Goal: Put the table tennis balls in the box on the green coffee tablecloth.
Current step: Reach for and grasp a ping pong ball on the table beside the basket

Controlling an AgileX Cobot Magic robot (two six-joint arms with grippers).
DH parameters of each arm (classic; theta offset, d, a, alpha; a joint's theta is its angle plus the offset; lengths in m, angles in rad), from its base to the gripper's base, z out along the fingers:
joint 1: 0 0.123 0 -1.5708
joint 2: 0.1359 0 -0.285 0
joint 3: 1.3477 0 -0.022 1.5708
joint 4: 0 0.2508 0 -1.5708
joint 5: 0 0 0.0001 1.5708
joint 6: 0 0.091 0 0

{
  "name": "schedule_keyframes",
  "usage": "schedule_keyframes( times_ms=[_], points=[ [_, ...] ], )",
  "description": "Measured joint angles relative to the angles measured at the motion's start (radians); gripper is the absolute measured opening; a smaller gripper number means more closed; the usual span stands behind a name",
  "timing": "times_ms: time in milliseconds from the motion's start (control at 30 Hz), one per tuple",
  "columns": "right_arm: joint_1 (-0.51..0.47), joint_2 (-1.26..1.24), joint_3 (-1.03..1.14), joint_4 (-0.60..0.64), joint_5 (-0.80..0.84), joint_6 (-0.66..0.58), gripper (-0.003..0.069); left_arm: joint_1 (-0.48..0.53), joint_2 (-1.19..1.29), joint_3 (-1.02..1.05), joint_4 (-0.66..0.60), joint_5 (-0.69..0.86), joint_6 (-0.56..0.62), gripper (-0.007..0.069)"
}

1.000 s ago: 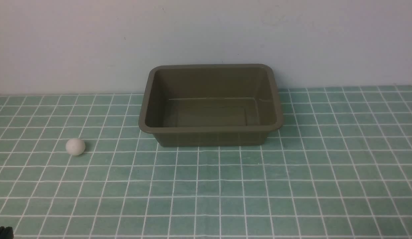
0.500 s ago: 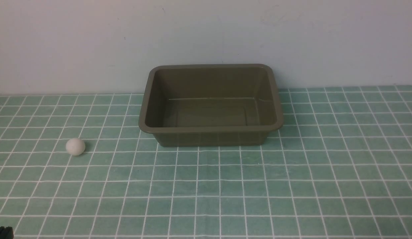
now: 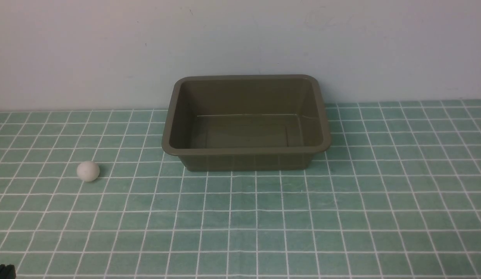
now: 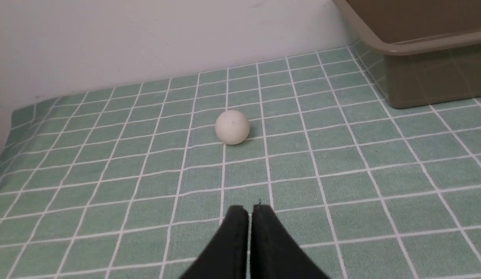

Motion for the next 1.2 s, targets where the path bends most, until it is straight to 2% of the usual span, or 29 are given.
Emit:
schedule_keyframes(
  times_ms=[133,233,300,333,500,867,967,1200],
  points=[
    [0.000,0.000,0.000,0.000,0.000,0.000,-0.0016,0.000,0.000,0.000,-0.015,0.000,-0.010,-0.0004],
    [0.000,0.000,0.000,0.000,0.000,0.000,-0.0016,0.000,0.000,0.000,-0.082,0.000,-0.053,-0.0004],
    [0.000,0.000,0.000,0.000,0.000,0.000,-0.0016,0.000,0.000,0.000,-0.216,0.000,-0.116,-0.0004],
    [0.000,0.000,0.000,0.000,0.000,0.000,-0.0016,0.000,0.000,0.000,-0.227,0.000,-0.125,-0.0004],
    [0.000,0.000,0.000,0.000,0.000,0.000,-0.0016,0.000,0.000,0.000,-0.468,-0.017,-0.188,-0.0004],
    [0.000,0.000,0.000,0.000,0.000,0.000,-0.0016,0.000,0.000,0.000,-0.674,-0.082,-0.198,-0.0004],
    [0.000,0.000,0.000,0.000,0.000,0.000,-0.0016,0.000,0.000,0.000,-0.829,-0.100,-0.206,-0.0004],
    [0.000,0.000,0.000,0.000,0.000,0.000,-0.0016,0.000,0.000,0.000,-1.067,-0.124,-0.209,-0.0004]
  ],
)
